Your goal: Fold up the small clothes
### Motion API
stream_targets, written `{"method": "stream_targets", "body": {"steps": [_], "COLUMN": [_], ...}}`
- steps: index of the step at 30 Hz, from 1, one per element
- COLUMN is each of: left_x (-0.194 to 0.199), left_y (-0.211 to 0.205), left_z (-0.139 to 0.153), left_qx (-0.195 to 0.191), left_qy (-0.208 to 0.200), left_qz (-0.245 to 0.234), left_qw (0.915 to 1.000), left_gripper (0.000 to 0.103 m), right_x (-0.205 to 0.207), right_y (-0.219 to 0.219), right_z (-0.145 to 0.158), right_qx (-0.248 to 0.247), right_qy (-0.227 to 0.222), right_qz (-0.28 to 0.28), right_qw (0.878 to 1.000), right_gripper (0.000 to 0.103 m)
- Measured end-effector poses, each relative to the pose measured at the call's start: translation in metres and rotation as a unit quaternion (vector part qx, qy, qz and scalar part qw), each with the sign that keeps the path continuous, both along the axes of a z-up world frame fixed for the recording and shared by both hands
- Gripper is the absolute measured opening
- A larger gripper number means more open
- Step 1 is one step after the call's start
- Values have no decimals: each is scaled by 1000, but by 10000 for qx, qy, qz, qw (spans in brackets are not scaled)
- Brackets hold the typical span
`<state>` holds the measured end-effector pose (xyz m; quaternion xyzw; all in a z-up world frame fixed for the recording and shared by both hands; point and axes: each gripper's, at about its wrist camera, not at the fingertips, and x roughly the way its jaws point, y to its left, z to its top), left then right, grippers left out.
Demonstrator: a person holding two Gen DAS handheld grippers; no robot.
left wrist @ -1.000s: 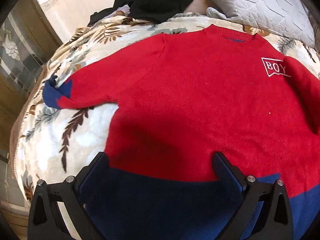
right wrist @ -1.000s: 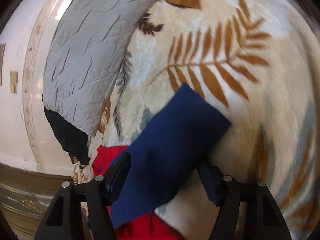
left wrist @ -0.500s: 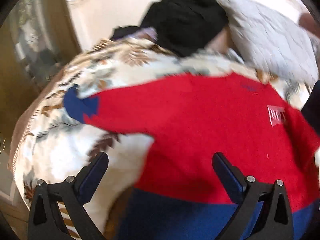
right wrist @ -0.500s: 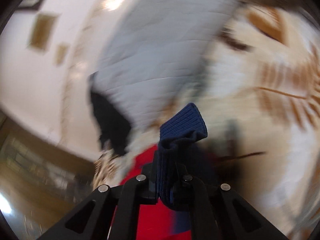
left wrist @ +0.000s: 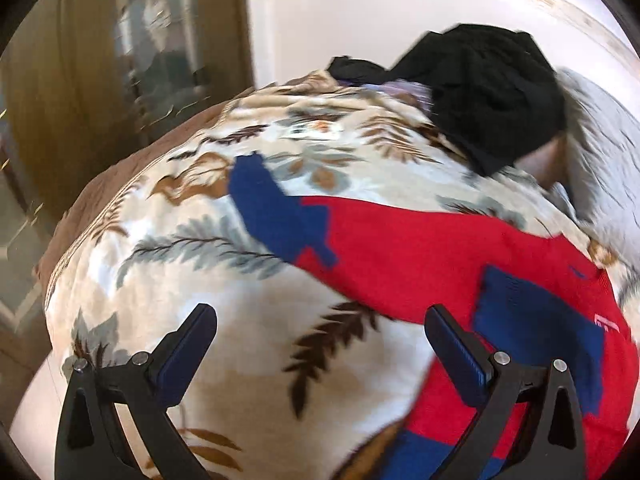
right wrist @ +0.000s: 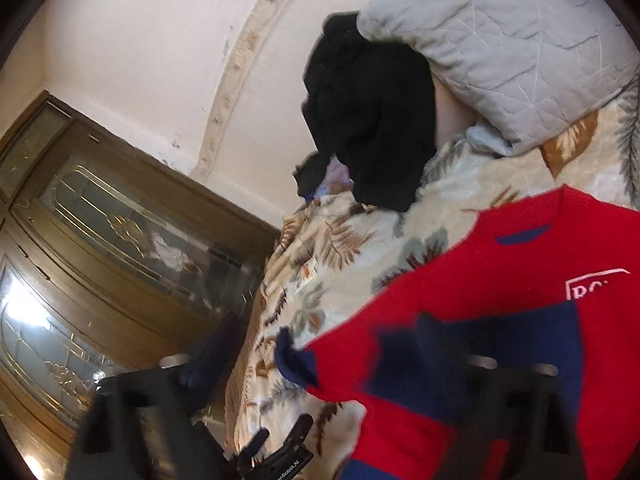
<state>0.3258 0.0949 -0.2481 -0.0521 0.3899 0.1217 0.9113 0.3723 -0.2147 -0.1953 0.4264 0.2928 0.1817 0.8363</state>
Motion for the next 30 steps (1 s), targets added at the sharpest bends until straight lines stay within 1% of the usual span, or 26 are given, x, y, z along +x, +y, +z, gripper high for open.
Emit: {"method": "stream_targets", "body": {"steps": [2, 3, 4, 8, 11, 13, 14, 15, 16, 18, 20, 22, 24, 26, 29, 30], "left_x": [1, 3, 4, 12, 20, 24, 28, 29, 30, 30, 34, 45, 59, 75, 103, 111], "left_y": [15, 24, 32, 64, 94, 115, 129, 137, 148, 159, 162, 159, 149, 138, 117, 111], "left_z": [0, 0, 0, 1, 0, -3, -6, -8, -10, -10, -9, -7, -3, -2, -9, -12], "left_qx": [-110, -179, -249, -451, -634, -751, -899, -1037, -1225, -1423, -1544, -1742, -1754, -1652, -1219, -1129], "left_qy": [1, 0, 1, 7, -26, -29, -30, -36, -78, -241, -340, -423, -436, -242, 498, 665], "left_qz": [167, 286, 394, 736, 1030, 1248, 1365, 1424, 1513, 1638, 1660, 1523, 1434, 1337, 1340, 1309], "left_qw": [9998, 9994, 9989, 9963, 9927, 9893, 9866, 9843, 9808, 9759, 9734, 9719, 9730, 9769, 9822, 9827], "left_gripper": [103, 103, 103, 103, 103, 103, 103, 103, 103, 103, 103, 103, 103, 103, 103, 103], "right_x": [-6, -9, -13, -38, -60, -73, -78, -85, -90, -97, -97, -94, -91, -89, -87, -87], "right_y": [-1, -1, -2, -22, -44, -58, -65, -72, -78, -87, -96, -98, -93, -85, -76, -74], "right_z": [4, 4, 4, -17, -37, -55, -61, -70, -78, -91, -103, -108, -107, -104, -102, -103], "right_qx": [-259, -414, -460, -822, -996, -1064, -1059, -1067, -1107, -1136, -1016, -855, -856, -958, -971, -990], "right_qy": [-135, -128, -94, 315, 529, 734, 809, 891, 984, 1147, 1328, 1374, 1291, 1207, 1194, 1206], "right_qz": [-87, -106, -111, -121, -121, -75, -33, 11, 55, 44, 20, 80, 181, 328, 470, 505], "right_qw": [9995, 9990, 9988, 9960, 9935, 9916, 9911, 9903, 9890, 9869, 9859, 9868, 9878, 9875, 9870, 9865], "right_gripper": [93, 92, 92, 91, 83, 67, 61, 44, 37, 37, 37, 37, 37, 37, 37, 37]}}
